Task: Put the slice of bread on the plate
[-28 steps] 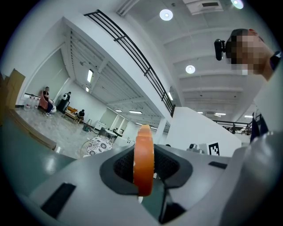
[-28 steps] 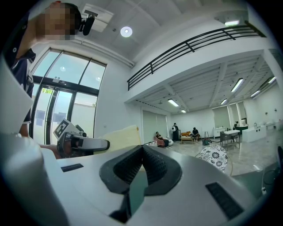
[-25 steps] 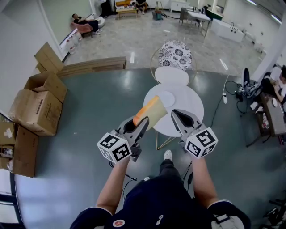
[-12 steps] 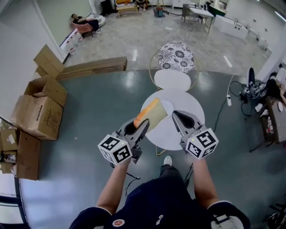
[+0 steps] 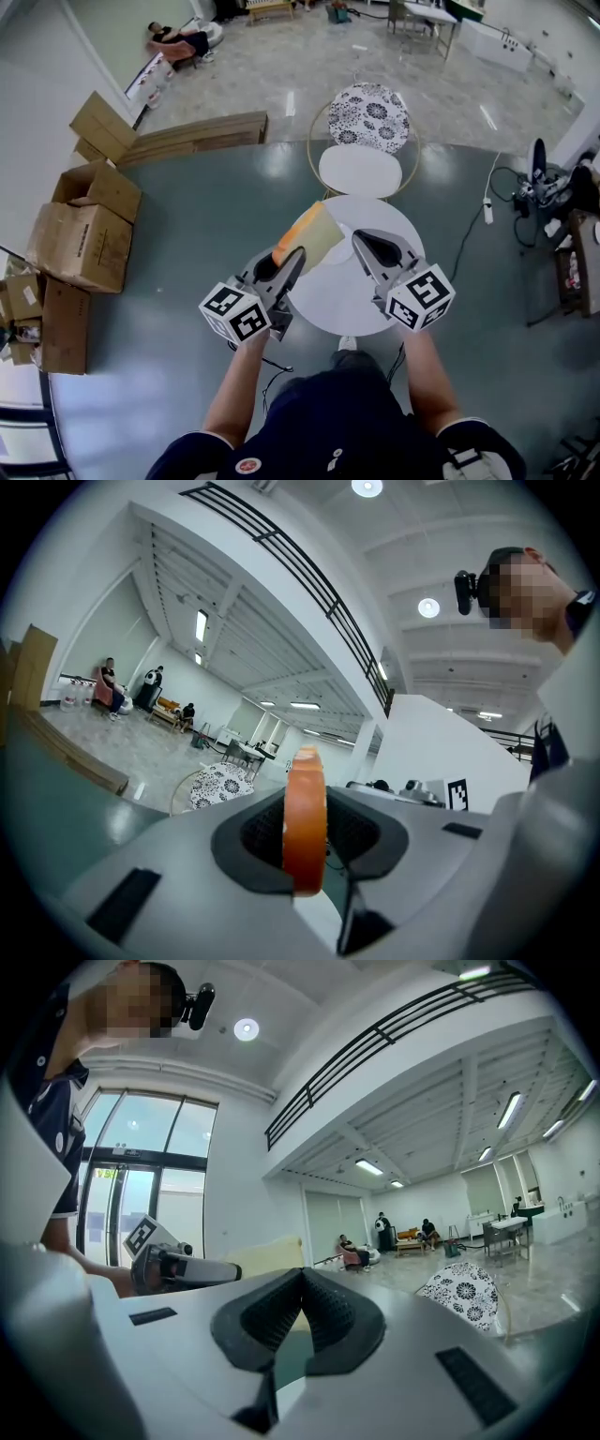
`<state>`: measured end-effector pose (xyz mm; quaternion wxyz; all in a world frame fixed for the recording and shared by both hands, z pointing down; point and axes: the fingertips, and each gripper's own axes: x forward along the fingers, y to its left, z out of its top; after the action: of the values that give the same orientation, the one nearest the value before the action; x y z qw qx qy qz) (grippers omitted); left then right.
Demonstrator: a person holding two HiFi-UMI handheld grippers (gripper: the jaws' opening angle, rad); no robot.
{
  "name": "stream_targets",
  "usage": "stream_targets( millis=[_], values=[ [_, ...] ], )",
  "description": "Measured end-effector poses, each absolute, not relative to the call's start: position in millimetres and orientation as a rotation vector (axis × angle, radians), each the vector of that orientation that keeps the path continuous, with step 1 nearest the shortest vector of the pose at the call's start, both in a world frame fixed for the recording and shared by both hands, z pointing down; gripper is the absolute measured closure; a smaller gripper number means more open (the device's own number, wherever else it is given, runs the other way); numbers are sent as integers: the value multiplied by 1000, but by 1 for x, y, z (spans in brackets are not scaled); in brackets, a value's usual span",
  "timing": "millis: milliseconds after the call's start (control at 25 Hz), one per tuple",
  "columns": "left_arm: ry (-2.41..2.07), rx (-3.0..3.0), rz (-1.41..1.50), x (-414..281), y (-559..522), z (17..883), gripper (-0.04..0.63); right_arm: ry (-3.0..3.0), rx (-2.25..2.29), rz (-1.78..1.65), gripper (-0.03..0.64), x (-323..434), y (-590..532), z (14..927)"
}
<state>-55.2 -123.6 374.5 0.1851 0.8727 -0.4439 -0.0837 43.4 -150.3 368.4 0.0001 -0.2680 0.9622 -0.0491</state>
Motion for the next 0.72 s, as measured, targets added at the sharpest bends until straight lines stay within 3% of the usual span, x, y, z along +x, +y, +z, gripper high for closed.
stream_targets(
  millis=[720],
  values=[
    [-1231, 2436, -199, -58, -199, 393, 499, 3033, -850, -208, 609, 35, -221, 380]
  ],
)
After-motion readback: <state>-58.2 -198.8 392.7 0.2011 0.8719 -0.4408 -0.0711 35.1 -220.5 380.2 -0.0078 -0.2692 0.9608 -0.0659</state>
